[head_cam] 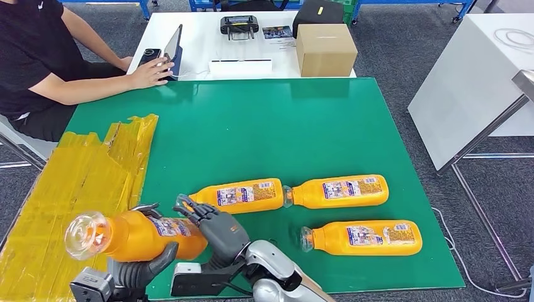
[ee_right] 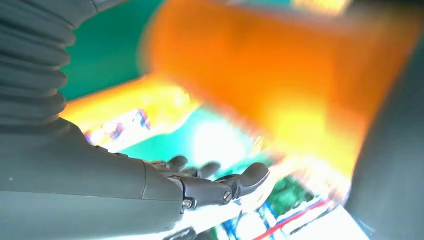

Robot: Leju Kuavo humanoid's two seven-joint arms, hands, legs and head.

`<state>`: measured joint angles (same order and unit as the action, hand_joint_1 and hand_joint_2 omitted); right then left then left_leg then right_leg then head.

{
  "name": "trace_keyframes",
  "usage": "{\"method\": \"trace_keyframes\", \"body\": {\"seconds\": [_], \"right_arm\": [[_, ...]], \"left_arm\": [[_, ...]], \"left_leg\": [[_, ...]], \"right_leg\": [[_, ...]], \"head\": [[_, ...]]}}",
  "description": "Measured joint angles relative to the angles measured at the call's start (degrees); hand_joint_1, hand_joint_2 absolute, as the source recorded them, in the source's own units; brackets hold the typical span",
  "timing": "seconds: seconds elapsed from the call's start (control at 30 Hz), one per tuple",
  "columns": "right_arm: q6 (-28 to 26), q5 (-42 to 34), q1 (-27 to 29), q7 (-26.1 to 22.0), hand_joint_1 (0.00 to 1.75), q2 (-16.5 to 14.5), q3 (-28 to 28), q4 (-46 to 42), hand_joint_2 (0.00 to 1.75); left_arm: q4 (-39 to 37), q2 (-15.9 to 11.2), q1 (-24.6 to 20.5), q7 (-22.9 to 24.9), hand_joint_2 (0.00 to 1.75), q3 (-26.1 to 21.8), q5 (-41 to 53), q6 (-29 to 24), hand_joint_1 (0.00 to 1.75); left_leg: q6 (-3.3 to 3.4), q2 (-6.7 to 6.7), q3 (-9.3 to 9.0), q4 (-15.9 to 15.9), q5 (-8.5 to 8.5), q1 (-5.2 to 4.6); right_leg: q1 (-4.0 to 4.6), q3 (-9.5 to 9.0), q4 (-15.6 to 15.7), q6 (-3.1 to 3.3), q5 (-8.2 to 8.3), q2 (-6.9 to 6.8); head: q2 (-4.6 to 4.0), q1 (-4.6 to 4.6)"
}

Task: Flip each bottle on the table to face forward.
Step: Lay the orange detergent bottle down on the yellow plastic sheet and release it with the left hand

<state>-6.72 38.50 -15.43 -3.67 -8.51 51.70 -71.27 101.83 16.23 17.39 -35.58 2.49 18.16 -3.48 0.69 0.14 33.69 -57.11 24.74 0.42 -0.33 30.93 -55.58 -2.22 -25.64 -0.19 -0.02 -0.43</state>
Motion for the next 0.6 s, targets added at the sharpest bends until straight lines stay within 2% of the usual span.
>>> {"method": "trace_keyframes", "body": {"seconds": [0.2,0.37,0.5,0.6], "right_arm": [[3.0,-2.6,-2.4,-0.1,0.0,2.7,-5.9,-2.0,0.0],[5.3,-5.3,-6.9,-0.4,0.0,4.0,-7.9,-1.3,0.0],[6.4,-7.5,-10.3,-0.1,0.0,4.8,-8.2,0.3,1.75],[7.4,-9.1,-12.6,-0.1,0.0,5.1,-8.1,2.1,1.75]], "left_arm": [[-2.3,-2.6,-3.5,4.3,1.75,-4.4,23.9,-18.1,1.75],[-9.0,-5.9,-6.7,6.8,1.75,-8.6,35.2,-27.1,1.75],[-14.6,-8.7,-8.7,10.5,1.75,-10.7,43.7,-30.7,1.75],[-19.7,-11.3,-10.3,13.6,1.75,-11.5,50.1,-31.3,1.75]], "left_leg": [[-0.01,-0.01,-0.02,0.0,-0.04,0.0],[-0.05,0.01,-0.03,0.0,-0.07,0.01],[-0.05,0.0,0.0,0.0,-0.07,0.02],[-0.05,0.0,0.01,0.0,-0.07,0.02]], "right_leg": [[0.0,-0.05,0.0,-0.01,0.02,0.0],[0.04,-0.05,0.0,-0.01,0.03,0.01],[0.04,-0.03,0.0,-0.01,0.03,0.0],[0.04,-0.03,0.0,-0.01,0.03,0.0]], "head": [[0.0,0.0],[0.0,0.0],[0.0,0.01],[0.0,0.01]]}}
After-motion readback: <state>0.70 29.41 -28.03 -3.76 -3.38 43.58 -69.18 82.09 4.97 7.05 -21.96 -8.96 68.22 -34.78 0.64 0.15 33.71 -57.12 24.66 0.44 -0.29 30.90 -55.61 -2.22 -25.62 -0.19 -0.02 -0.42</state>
